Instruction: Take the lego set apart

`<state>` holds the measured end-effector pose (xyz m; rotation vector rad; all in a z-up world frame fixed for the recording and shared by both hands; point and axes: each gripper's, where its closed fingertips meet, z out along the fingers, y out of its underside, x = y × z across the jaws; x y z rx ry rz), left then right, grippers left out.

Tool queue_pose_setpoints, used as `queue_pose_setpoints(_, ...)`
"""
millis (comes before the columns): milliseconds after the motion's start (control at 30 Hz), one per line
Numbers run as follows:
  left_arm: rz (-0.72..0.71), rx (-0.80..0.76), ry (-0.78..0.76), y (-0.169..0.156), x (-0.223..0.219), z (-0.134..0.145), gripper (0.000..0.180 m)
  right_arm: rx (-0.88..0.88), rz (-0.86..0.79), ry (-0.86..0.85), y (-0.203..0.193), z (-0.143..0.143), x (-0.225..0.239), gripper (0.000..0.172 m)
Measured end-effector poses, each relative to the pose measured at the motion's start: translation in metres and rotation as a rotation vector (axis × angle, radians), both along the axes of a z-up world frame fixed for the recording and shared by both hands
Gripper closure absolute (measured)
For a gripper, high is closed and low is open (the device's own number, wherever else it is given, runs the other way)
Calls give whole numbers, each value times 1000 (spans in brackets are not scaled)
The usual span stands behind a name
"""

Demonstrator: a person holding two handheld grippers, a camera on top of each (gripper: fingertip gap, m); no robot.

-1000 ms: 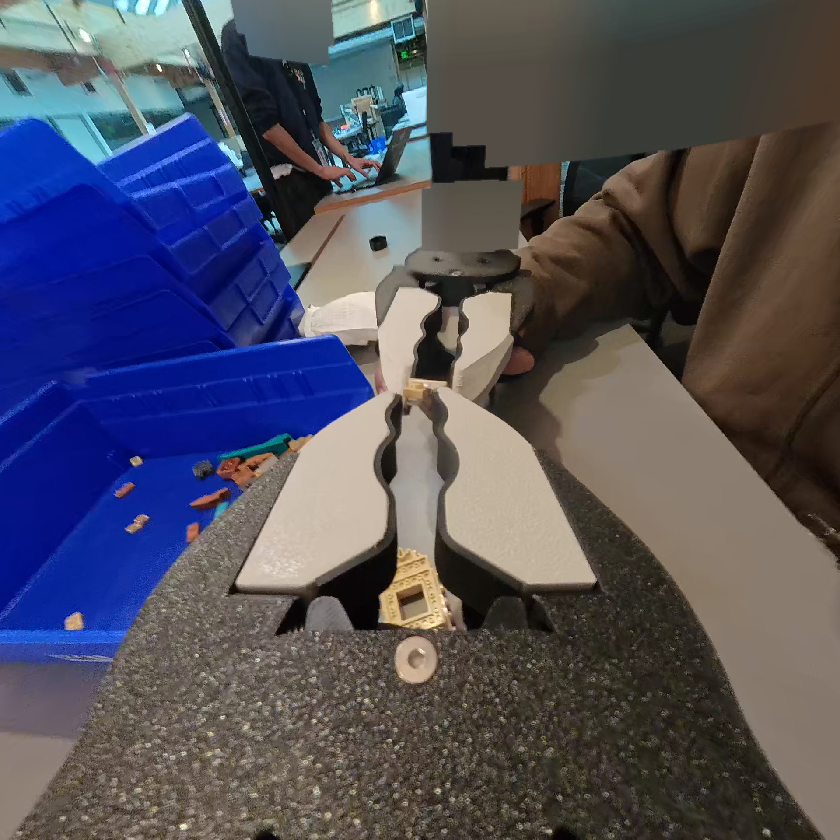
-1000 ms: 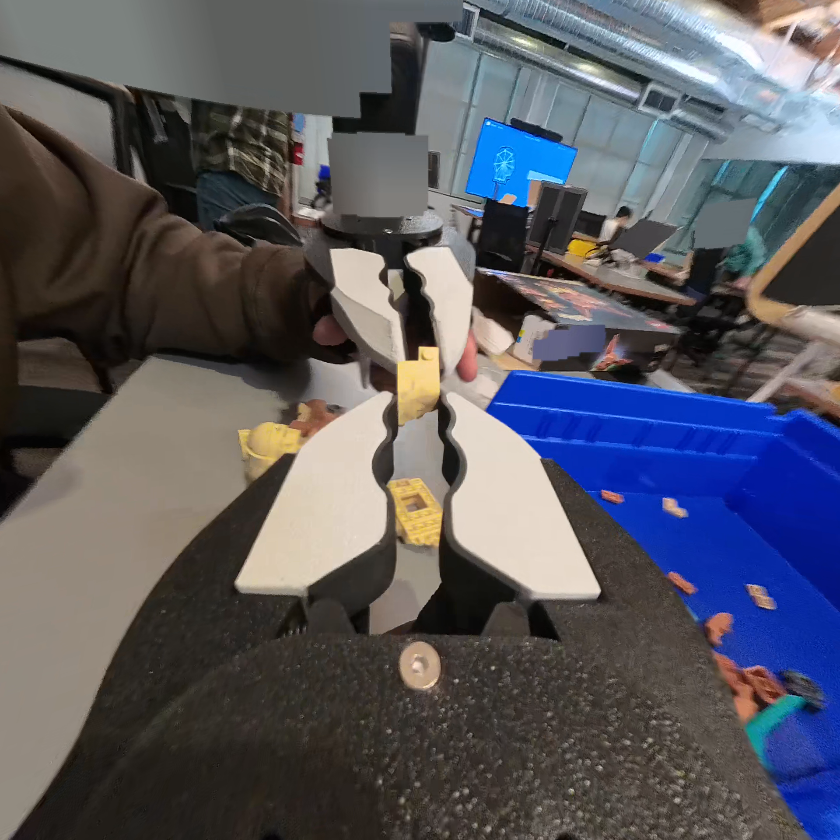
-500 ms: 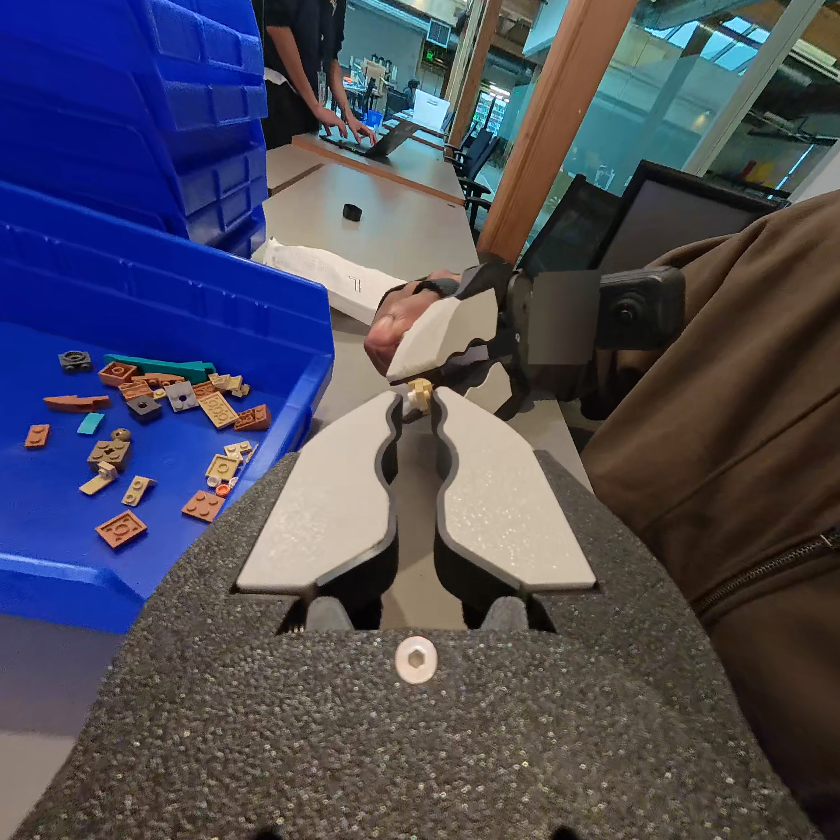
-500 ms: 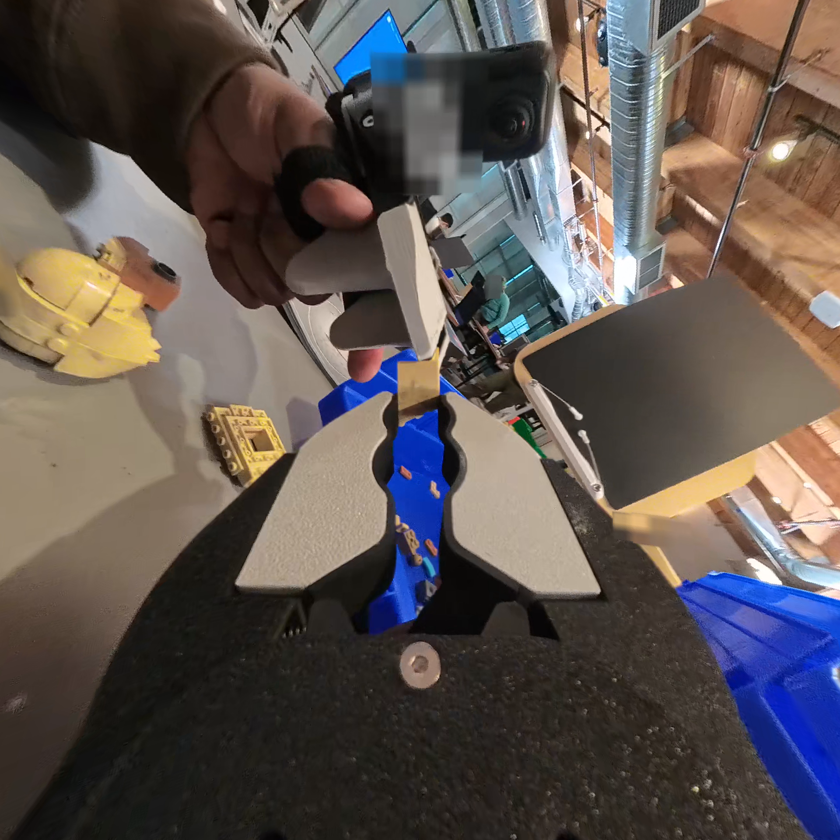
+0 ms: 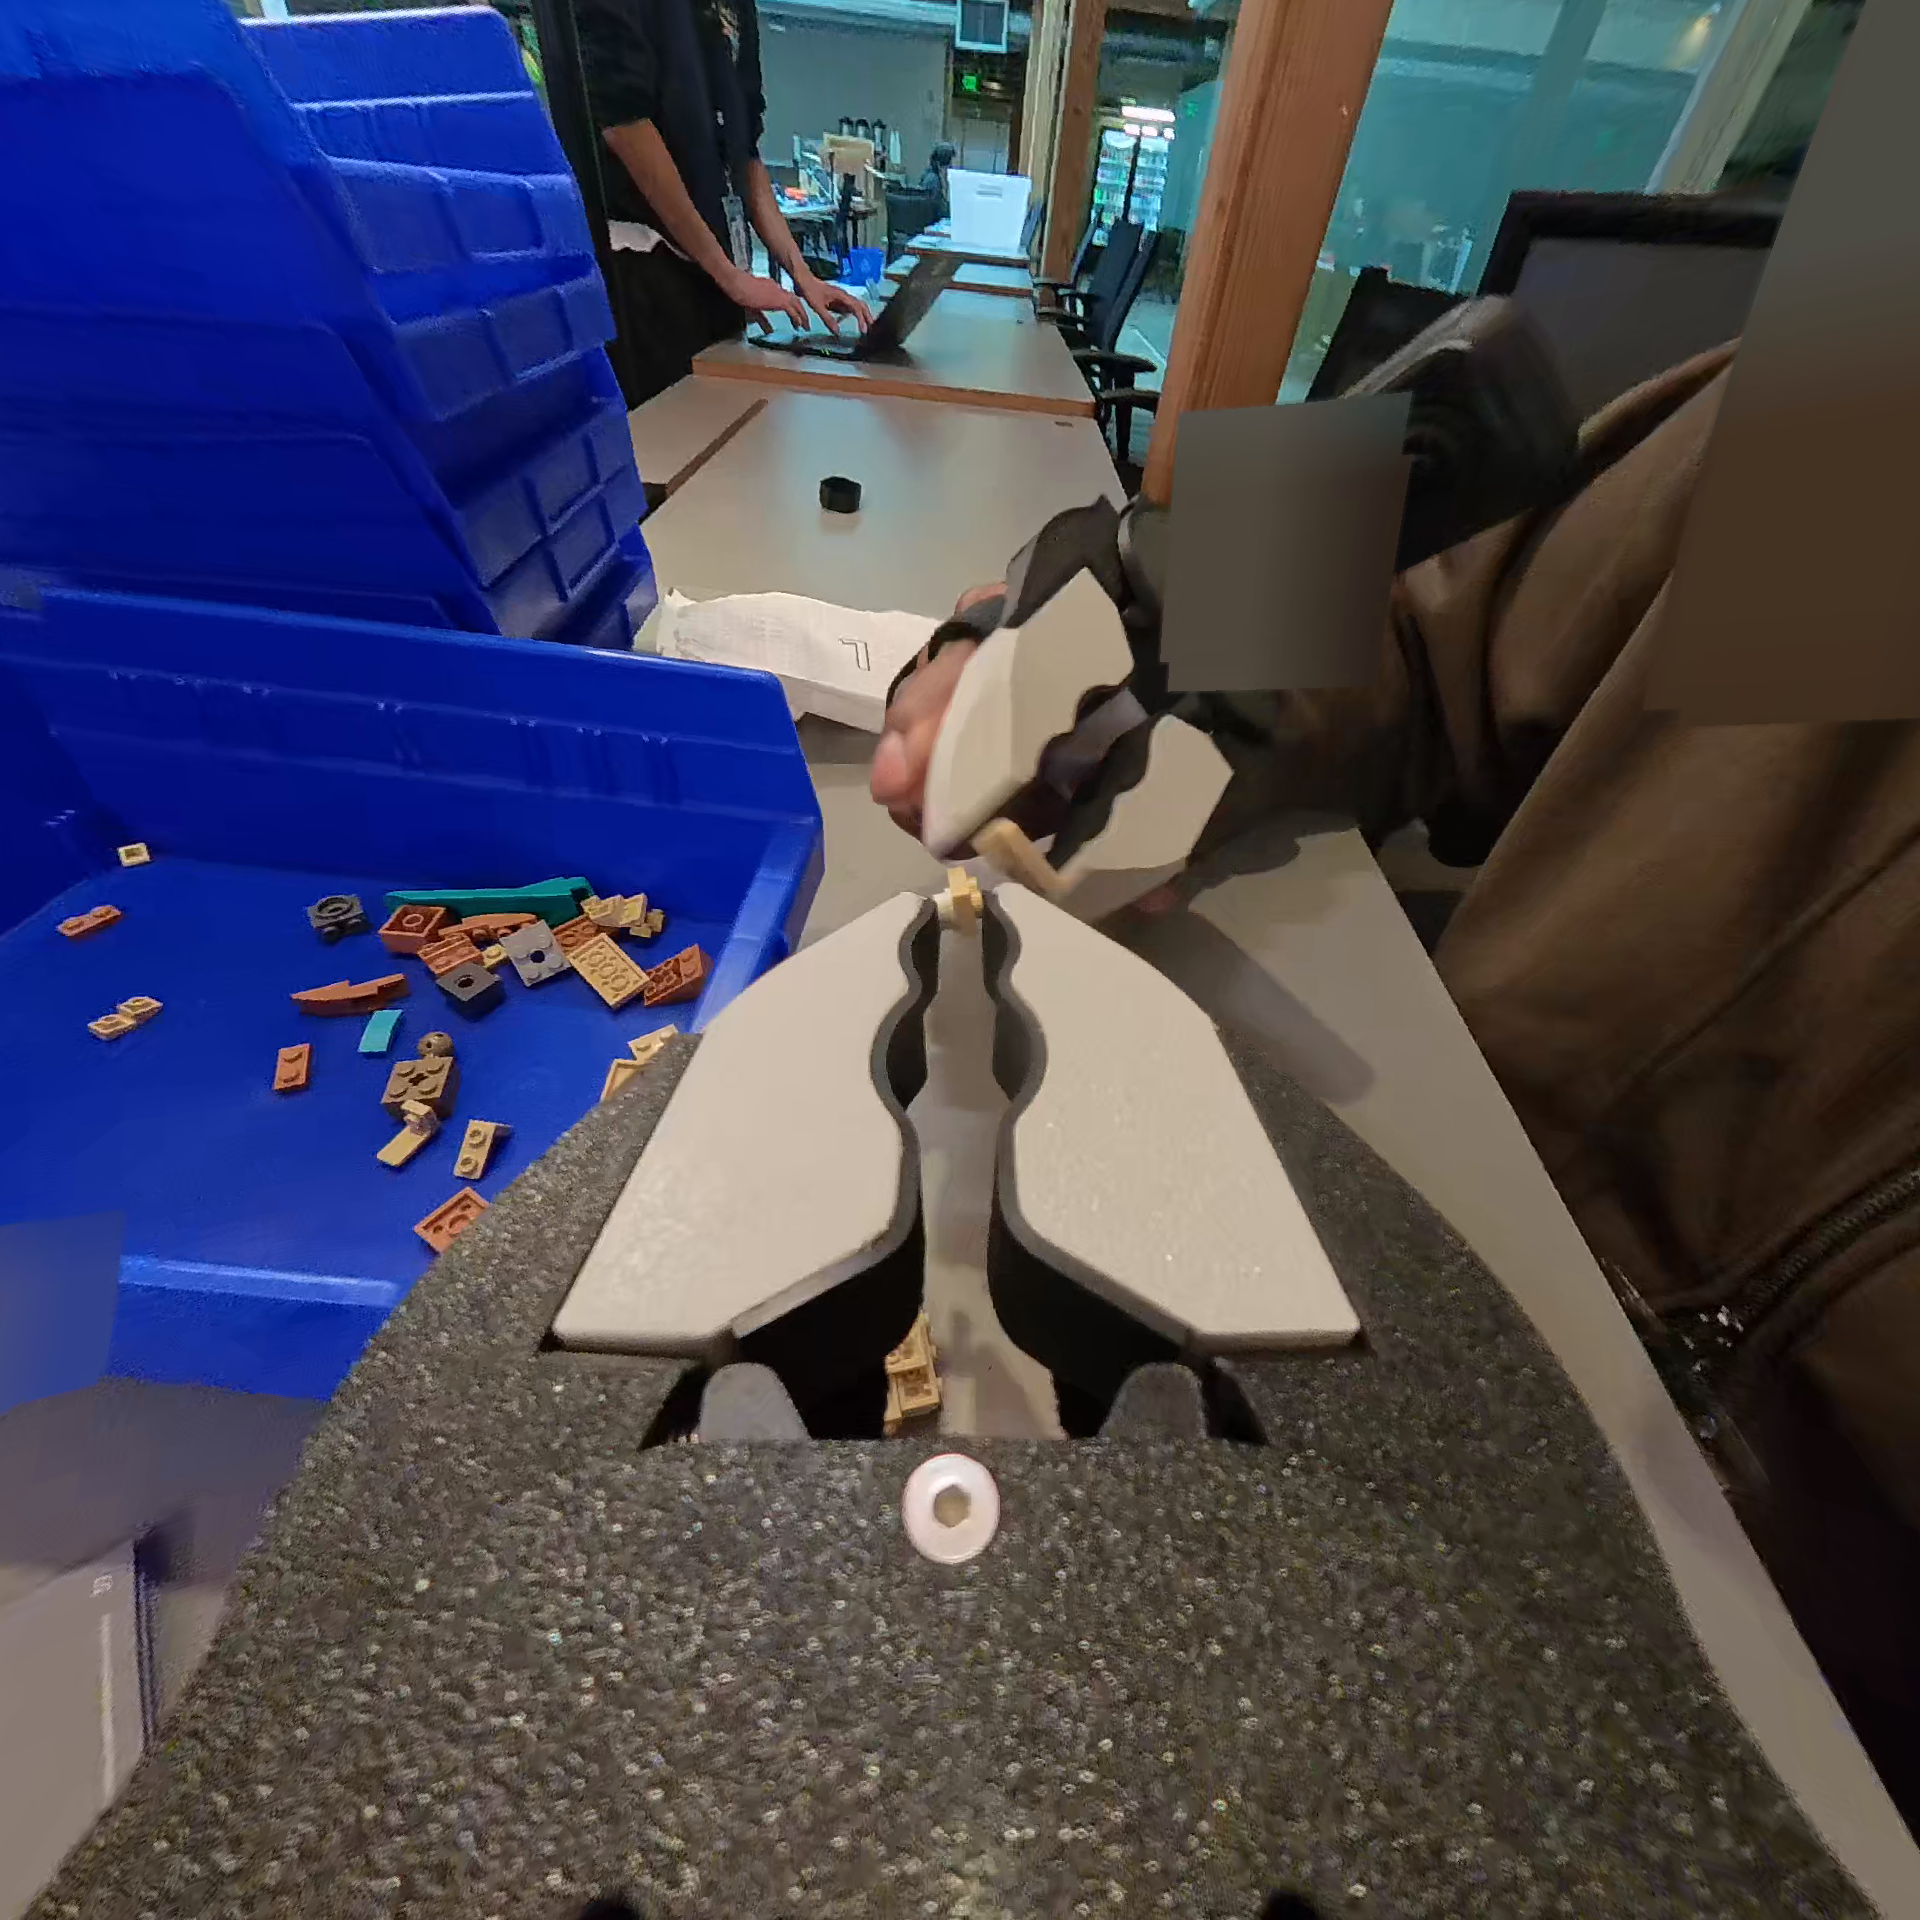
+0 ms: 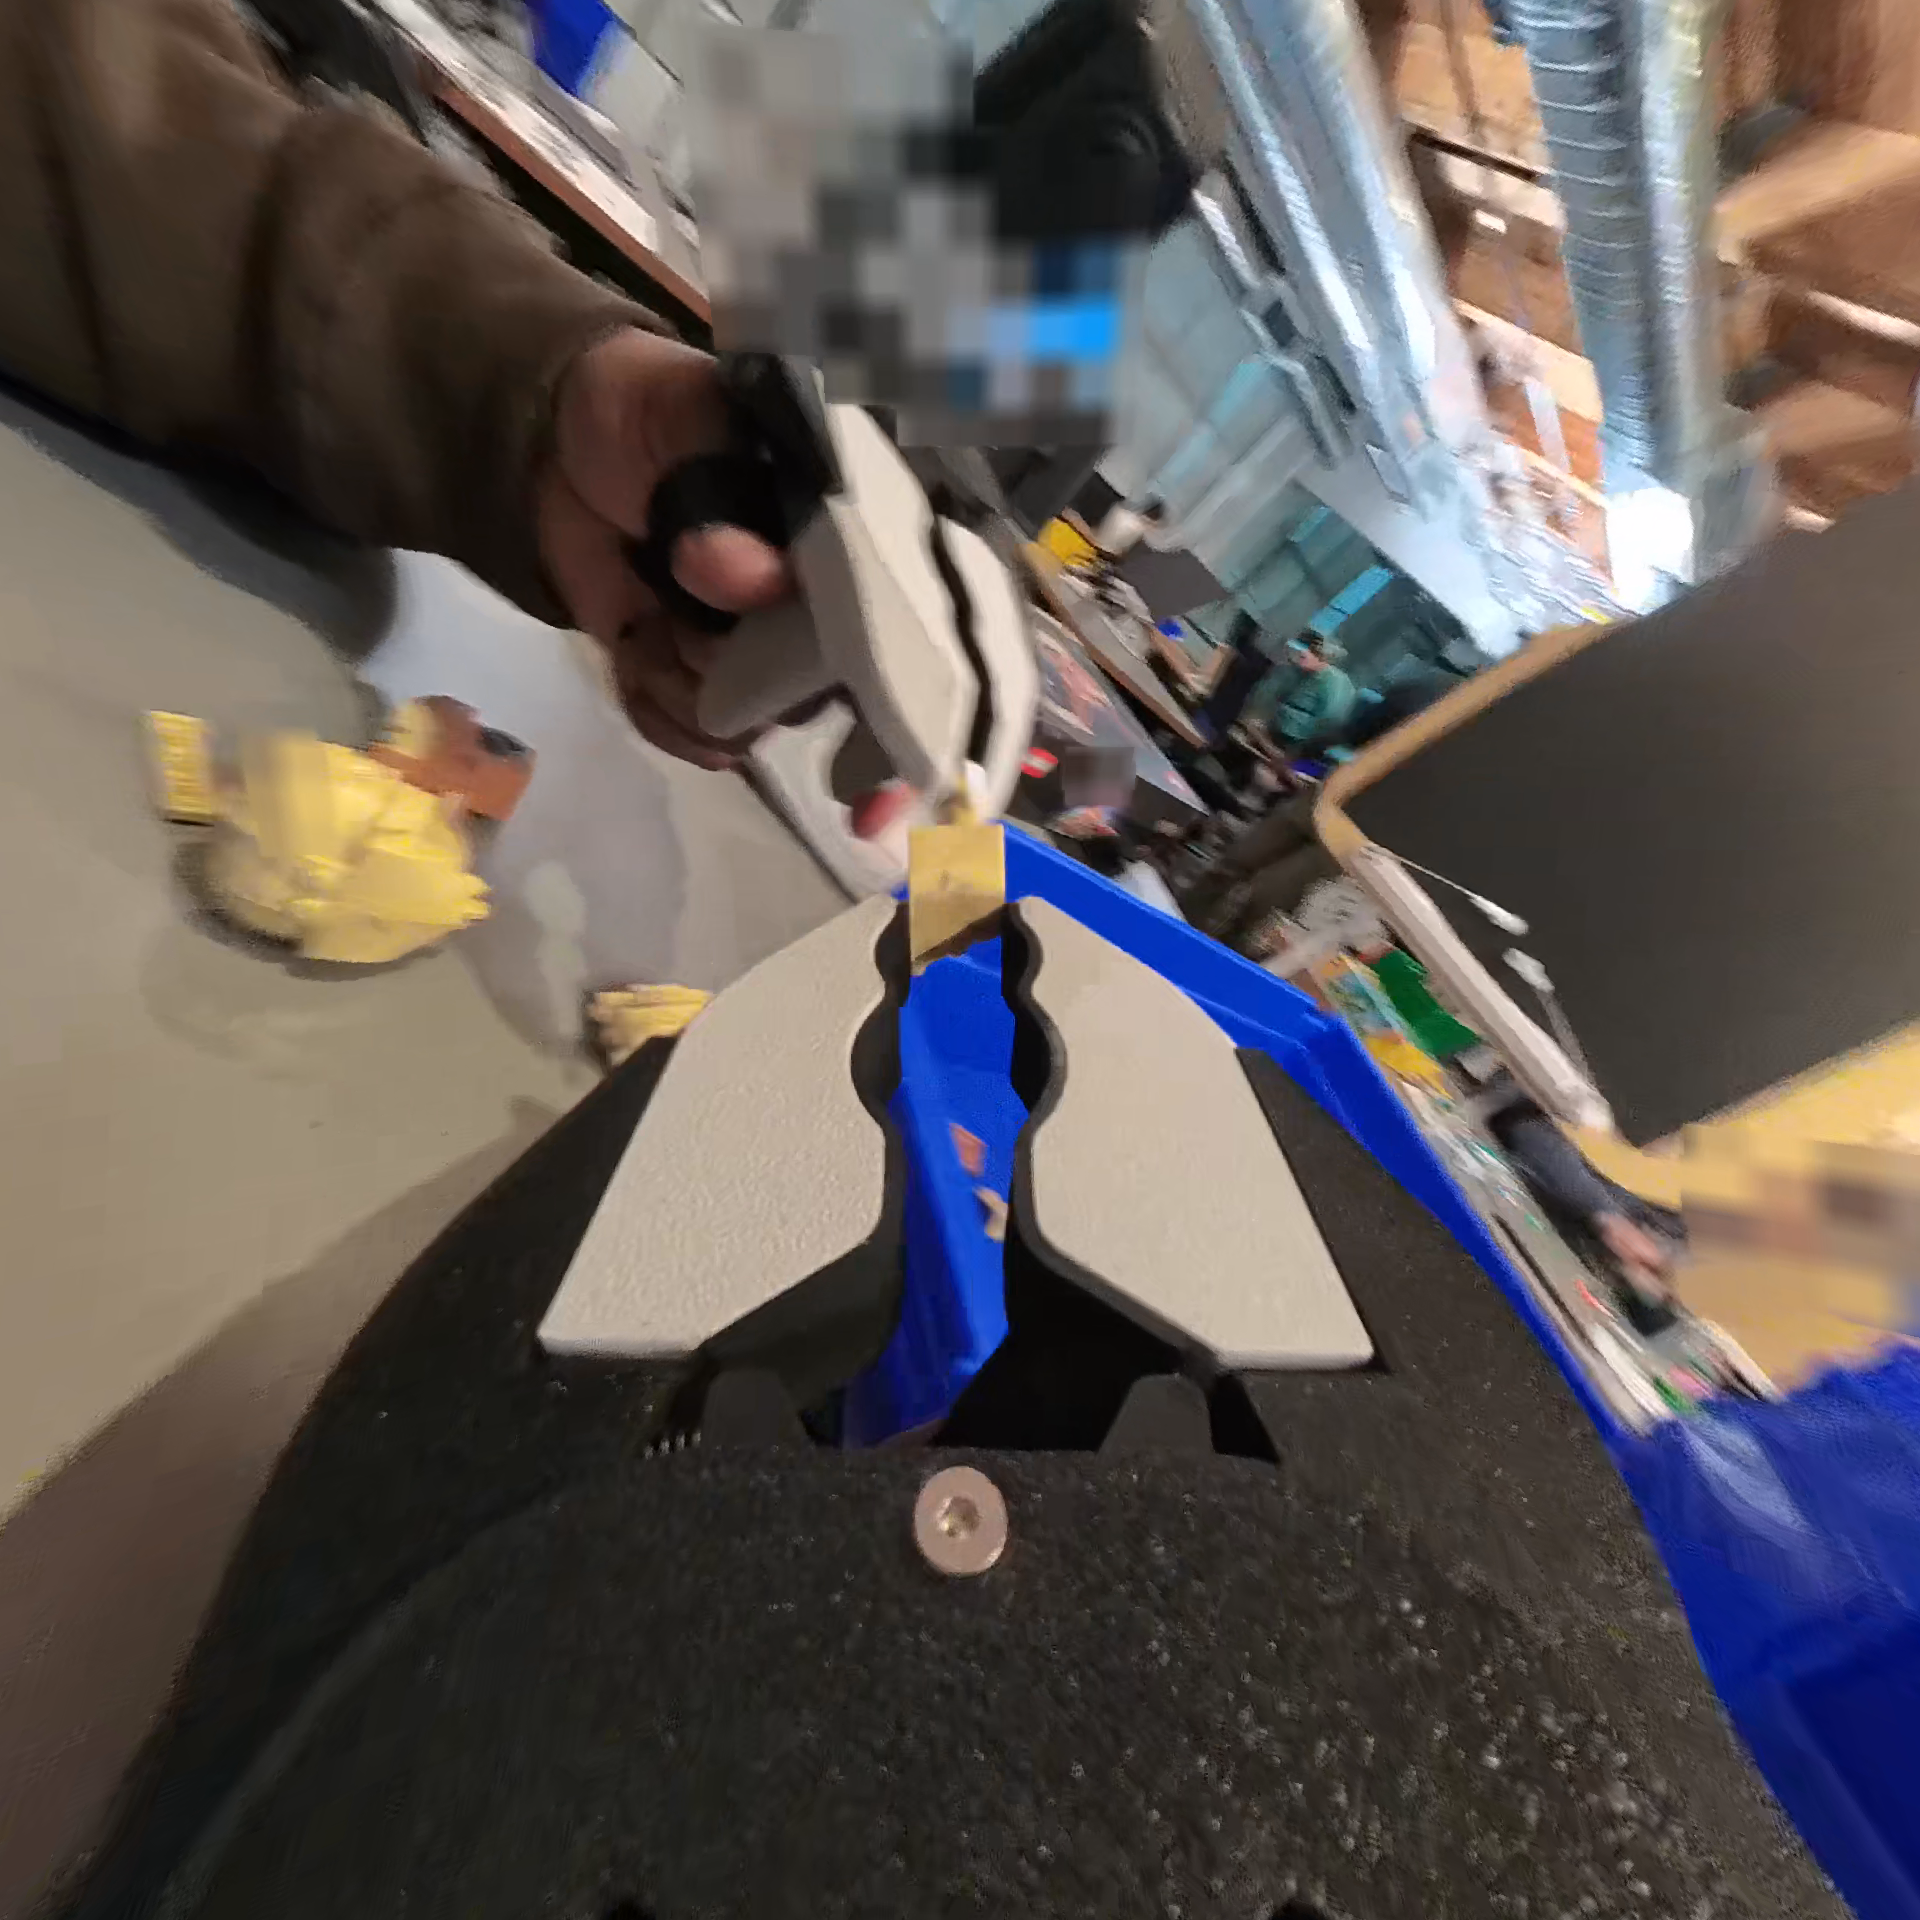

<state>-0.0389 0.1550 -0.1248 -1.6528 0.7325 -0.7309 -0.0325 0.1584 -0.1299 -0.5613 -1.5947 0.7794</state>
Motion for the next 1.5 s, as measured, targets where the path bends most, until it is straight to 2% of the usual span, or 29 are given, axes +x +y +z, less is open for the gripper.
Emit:
queue_pose_setpoints(67,26,-8,-40,3,-3,3,173,18,-194,22,30,5,-9,155)
queue_pose_setpoints(133,46,-19,-77,7,-5,5,173,26,-421,-34,65,-1,-17,155)
queue_pose_setpoints(167,63,-14,-86,9,-7,6,173,28,-476,-75,73,-6,-20,153)
queue_pose_setpoints(200,80,-7,-82,11,-9,5,173,29,-485,-99,73,-10,-21,146)
queue_pose_setpoints(300,100,11,-40,10,-10,2,172,85,-414,-71,56,-7,-21,143)
queue_pose_setpoints(467,127,13,-43,11,-9,4,172,286,-308,43,24,3,-21,143)
queue_pose_setpoints(600,156,-5,2,13,-6,-2,172,376,-312,91,15,5,-24,148)
queue_pose_setpoints(767,173,1,22,14,-2,-4,172,377,-296,98,12,4,-25,164)
queue_pose_setpoints(867,147,52,53,10,0,-2,171,161,-191,52,7,4,-24,164)
queue_pose_setpoints(1033,80,195,28,-1,1,12,164,-456,162,-42,-10,16,-12,164)
queue_pose_setpoints(1100,48,218,-22,-6,3,19,164,-623,263,-59,-12,22,-8,164)
queue_pose_setpoints(1200,27,243,-70,-9,5,26,166,-701,326,-79,-16,22,-7,164)
queue_pose_setpoints(1500,-28,216,-104,-14,14,25,172,-707,363,-79,-22,23,-5,164)
